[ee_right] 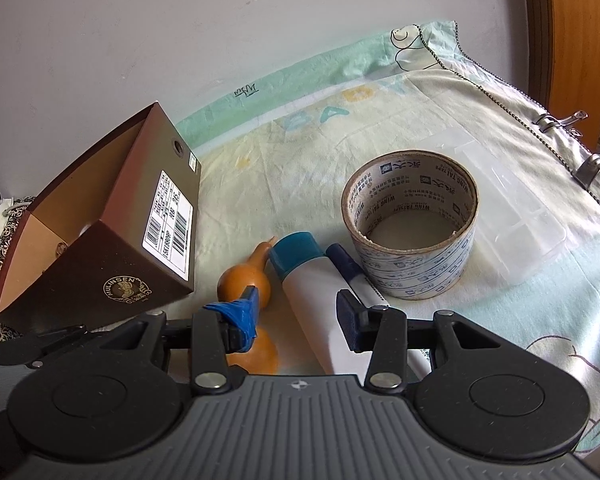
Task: Organize rigid objects
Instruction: 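Move the right gripper toward the orange bottle gourd, then close the right gripper around the gourd's waist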
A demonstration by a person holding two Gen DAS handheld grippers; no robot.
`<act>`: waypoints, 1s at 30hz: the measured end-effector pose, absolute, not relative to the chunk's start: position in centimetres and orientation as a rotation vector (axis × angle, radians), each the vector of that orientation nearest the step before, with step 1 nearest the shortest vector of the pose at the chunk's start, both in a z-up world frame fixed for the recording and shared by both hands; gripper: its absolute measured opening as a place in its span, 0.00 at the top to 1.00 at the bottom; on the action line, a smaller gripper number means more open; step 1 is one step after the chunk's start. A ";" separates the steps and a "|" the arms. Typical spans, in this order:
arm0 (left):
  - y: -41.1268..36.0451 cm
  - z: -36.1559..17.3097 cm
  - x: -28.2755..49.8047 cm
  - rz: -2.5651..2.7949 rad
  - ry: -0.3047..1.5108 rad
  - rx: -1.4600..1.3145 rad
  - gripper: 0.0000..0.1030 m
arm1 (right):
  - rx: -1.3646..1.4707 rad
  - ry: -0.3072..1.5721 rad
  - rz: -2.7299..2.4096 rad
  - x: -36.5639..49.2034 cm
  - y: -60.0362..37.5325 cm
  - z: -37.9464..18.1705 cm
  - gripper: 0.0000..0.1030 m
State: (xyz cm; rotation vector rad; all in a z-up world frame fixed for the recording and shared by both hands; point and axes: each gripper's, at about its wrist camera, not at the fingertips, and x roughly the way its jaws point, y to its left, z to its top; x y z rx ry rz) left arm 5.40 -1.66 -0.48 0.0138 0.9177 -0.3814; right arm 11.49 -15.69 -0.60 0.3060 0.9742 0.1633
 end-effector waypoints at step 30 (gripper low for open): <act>-0.3 -1.8 6.7 -0.515 0.911 -0.060 0.43 | 0.500 1.109 0.322 14.8 -13.3 -4.2 0.83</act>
